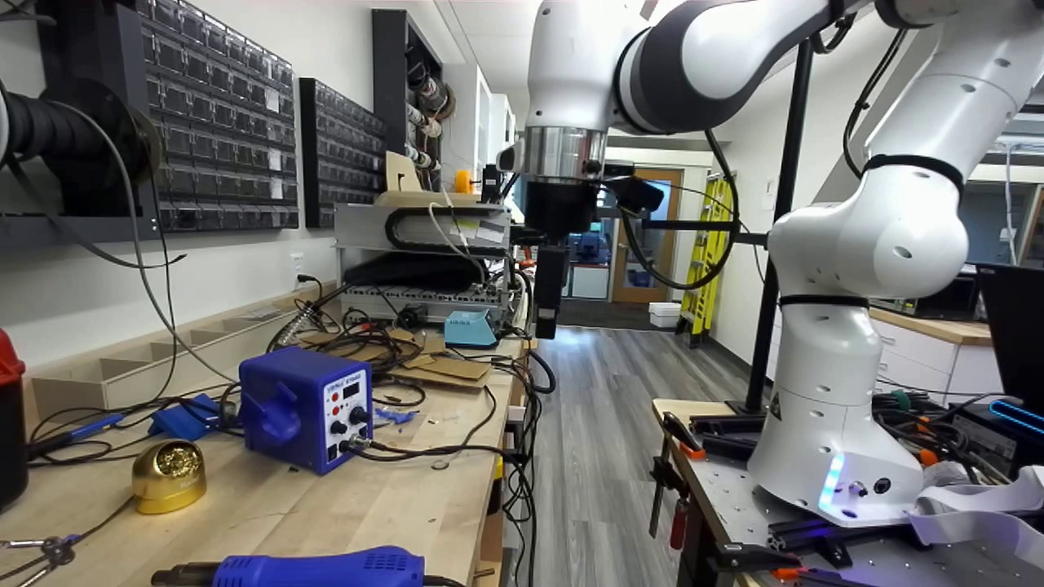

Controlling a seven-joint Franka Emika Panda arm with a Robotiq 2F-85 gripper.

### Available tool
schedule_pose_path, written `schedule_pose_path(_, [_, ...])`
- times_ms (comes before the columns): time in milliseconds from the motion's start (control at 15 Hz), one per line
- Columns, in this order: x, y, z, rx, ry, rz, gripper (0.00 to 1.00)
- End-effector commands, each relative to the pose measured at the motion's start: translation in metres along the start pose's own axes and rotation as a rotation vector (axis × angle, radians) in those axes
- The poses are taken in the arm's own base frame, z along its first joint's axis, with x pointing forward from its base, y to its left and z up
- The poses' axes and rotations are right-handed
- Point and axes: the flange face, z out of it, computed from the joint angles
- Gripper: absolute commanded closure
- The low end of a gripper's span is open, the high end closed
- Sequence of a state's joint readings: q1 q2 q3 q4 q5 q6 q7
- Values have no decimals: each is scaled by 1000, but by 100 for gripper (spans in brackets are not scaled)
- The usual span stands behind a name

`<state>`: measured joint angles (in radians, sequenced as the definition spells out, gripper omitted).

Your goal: Place the blue handle on the holder

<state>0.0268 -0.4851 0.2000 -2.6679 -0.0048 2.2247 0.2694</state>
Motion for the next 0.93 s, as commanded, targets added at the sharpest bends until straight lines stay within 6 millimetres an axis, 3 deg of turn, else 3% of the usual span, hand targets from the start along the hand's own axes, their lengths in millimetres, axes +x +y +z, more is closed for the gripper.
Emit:
schedule_pose_path(0, [26, -27, 11, 31, -3, 46, 0])
schedule_pose_path(600, [59, -76, 44, 50, -48, 34, 0])
schedule_pose_path(667, [52, -64, 42, 45, -44, 28, 0])
schedule_pose_path(867, [57, -73, 47, 49, -56, 14, 0])
